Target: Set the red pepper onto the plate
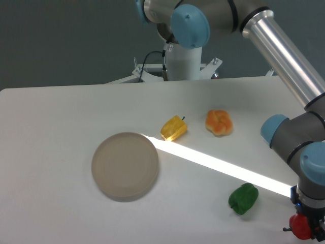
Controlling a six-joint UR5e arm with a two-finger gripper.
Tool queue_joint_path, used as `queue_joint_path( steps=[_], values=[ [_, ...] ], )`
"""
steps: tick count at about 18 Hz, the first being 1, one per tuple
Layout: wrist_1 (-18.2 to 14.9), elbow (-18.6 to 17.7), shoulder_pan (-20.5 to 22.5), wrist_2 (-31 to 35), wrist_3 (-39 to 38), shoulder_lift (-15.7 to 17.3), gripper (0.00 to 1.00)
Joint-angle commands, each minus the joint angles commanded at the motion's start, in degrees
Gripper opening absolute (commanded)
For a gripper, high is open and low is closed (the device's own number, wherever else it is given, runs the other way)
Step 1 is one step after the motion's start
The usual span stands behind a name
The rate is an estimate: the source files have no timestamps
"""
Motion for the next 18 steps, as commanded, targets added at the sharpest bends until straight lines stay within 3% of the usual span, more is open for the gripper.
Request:
queue_joint_path(
  steps=[8,12,18],
  values=[
    [-0.44,-0.44,-2.63,0.09,-0.26,1.40,0.47],
    [-5.70,-1.84,-4.83,0.17,-0.79,4.47,0.47],
    [-7.12,-18.43,-8.96,0.09,-5.26,17.73,0.47]
  ],
)
